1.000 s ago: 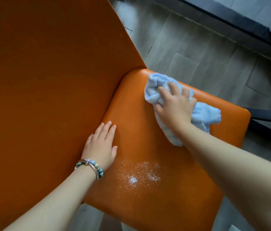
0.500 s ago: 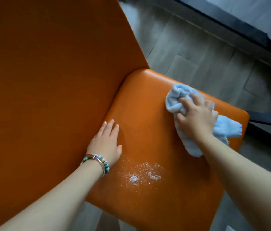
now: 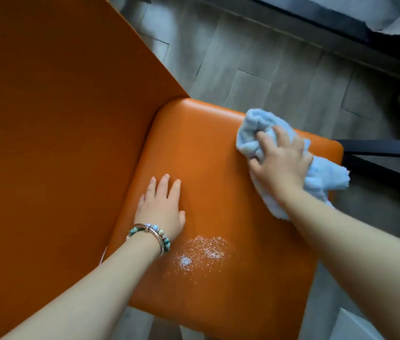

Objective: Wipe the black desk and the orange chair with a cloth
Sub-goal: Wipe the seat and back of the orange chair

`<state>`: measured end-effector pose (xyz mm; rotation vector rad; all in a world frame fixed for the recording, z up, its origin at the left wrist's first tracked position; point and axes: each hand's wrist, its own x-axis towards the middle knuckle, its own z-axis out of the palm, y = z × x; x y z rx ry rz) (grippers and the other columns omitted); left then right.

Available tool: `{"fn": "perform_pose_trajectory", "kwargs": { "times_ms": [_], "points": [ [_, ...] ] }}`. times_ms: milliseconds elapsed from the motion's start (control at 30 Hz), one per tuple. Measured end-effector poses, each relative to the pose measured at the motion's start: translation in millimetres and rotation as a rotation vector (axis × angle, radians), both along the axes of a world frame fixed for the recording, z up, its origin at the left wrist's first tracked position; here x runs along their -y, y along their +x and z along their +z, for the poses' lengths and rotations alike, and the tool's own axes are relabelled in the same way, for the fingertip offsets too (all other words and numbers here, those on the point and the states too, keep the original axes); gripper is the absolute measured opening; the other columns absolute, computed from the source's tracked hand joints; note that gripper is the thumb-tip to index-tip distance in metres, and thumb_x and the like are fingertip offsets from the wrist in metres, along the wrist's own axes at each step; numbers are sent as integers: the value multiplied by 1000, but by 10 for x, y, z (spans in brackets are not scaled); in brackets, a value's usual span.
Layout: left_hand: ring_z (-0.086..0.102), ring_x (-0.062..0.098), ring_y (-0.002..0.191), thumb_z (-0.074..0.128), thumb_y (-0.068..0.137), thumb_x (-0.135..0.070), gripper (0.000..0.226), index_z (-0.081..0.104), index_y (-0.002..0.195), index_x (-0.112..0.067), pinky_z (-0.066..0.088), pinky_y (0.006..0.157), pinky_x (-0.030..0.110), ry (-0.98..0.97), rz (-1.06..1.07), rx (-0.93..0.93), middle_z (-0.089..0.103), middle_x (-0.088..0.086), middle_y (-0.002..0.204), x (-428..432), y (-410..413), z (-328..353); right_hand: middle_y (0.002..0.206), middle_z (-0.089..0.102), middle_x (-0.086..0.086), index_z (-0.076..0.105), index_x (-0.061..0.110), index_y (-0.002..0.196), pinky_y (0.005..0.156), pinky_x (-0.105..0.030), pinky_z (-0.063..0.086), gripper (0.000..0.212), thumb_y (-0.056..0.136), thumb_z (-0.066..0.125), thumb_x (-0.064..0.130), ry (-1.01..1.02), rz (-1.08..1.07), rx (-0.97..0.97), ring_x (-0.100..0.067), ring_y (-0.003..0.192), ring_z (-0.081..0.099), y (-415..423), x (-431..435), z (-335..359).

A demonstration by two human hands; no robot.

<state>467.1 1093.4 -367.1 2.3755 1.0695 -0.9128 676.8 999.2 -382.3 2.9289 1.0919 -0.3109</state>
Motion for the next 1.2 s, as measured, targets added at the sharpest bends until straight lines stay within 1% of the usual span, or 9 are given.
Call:
{"fn": "perform_pose_trajectory", "kwargs": {
  "times_ms": [200, 300, 400, 633, 733, 867, 1000, 1100, 1200],
  "points": [
    [-5, 27, 145, 43, 91, -27, 73, -2, 149, -27, 16, 116, 40, -3, -20, -46, -9, 2, 158, 26, 16, 63, 115, 64, 2, 64, 33, 99, 65, -40, 43, 50, 50, 70, 35, 178, 644, -89, -27, 94, 44, -720, 553, -61],
    [-4, 24, 146, 43, 92, -28, 73, -2, 149, -30, 17, 117, 41, 9, -53, -62, -9, 0, 158, -24, -6, 67, 129, 55, -1, 64, 31, 109, 78, -47, 42, 46, 64, 72, 34, 111, 209, 60, -31, 106, 46, 43, 259, 27],
    [-4, 25, 146, 45, 93, -31, 74, -3, 149, -30, 17, 118, 40, 24, -73, -75, -10, 1, 158, -15, -23, 39, 146, 35, 3, 52, 33, 126, 94, -50, 32, 46, 80, 58, 36, -1, -197, -8, -33, 120, 36, 493, 258, 39],
    [-3, 25, 146, 46, 89, -26, 77, -3, 149, -29, 17, 116, 36, 54, -56, -84, -9, 1, 158, 49, 15, 16, 126, 47, 2, 50, 32, 106, 67, -43, 43, 44, 63, 46, 39, 185, 490, -30, -28, 100, 44, -519, 1151, -114],
    [-1, 26, 146, 45, 89, -27, 77, -3, 149, -29, 19, 117, 38, 72, -105, -98, -8, 2, 158, 31, 8, 17, 124, 58, -1, 57, 32, 107, 71, -44, 42, 42, 66, 49, 42, 166, 272, 91, -30, 100, 45, 28, 818, -65],
    [1, 26, 146, 46, 88, -27, 76, 0, 149, -29, 21, 116, 41, 75, -79, -92, -5, 2, 158, 31, -1, 7, 144, 39, 1, 56, 30, 122, 90, -48, 33, 42, 80, 59, 35, 53, -206, -25, -34, 118, 38, 311, 492, -17],
    [0, 25, 146, 45, 89, -28, 74, 2, 149, -29, 20, 116, 42, 70, -30, -75, -4, 1, 158, 75, 12, 9, 125, 57, -3, 62, 28, 101, 74, -48, 42, 43, 59, 62, 32, 157, 243, -15, -30, 101, 44, -698, 984, -97],
    [-1, 25, 146, 44, 90, -28, 73, 1, 149, -29, 18, 117, 42, 63, -8, -53, -5, 1, 158, 90, 18, 13, 121, 52, 1, 65, 29, 96, 66, -38, 39, 39, 57, 62, 29, 219, 593, -55, -29, 94, 46, -948, 1302, -119],
    [-2, 23, 146, 43, 92, -29, 71, 1, 149, -30, 13, 117, 42, 66, -2, -28, -6, -1, 158, 78, -13, 18, 119, 56, 0, 58, 31, 102, 65, -38, 40, 43, 60, 61, 34, 196, 506, 72, -28, 92, 45, -532, 1099, -125]
  ]
}}
